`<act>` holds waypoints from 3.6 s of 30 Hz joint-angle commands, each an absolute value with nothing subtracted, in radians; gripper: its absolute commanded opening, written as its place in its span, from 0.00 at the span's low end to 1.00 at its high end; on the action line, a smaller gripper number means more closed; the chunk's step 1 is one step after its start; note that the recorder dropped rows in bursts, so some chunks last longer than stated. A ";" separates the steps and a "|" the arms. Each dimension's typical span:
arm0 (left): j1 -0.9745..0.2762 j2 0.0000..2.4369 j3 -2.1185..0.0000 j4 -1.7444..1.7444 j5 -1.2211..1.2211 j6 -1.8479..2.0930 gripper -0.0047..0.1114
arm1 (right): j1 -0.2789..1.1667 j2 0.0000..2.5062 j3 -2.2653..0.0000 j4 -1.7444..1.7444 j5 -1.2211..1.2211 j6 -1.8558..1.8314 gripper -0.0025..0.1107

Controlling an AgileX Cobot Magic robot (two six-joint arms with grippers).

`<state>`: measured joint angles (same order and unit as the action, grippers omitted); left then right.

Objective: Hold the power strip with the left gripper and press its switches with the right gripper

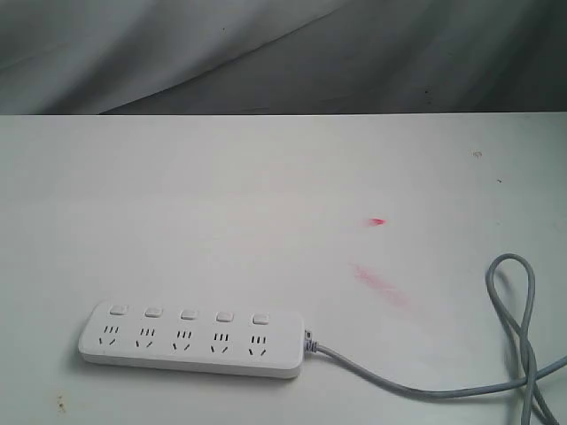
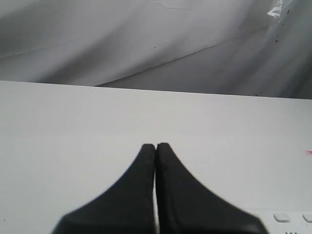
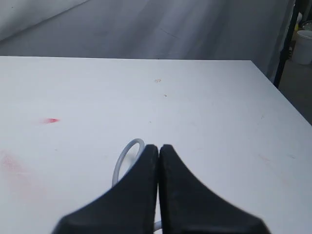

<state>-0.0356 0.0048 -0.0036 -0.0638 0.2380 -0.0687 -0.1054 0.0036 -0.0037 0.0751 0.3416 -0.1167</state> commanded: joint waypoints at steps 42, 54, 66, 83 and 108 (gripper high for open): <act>-0.033 0.858 -0.967 -0.190 0.835 0.650 0.06 | -0.109 0.000 0.000 0.066 0.333 -0.120 0.02; 0.608 1.175 -0.972 -0.875 1.221 1.635 0.06 | -0.109 0.000 0.000 0.066 0.333 -0.120 0.02; 0.664 1.174 -0.954 -0.872 1.221 1.592 0.06 | -0.109 0.000 0.000 0.066 0.333 -0.120 0.02; 0.651 1.217 -0.954 -0.945 1.221 1.773 0.06 | -0.109 0.000 0.000 0.066 0.333 -0.120 0.02; 0.544 1.869 -1.049 -0.785 1.221 2.094 0.94 | -0.109 0.000 0.000 0.066 0.333 -0.120 0.02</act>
<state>0.5750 1.8255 -1.0138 -0.8357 1.2160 2.0861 -0.1054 0.0036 -0.0037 0.0751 0.3416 -0.1167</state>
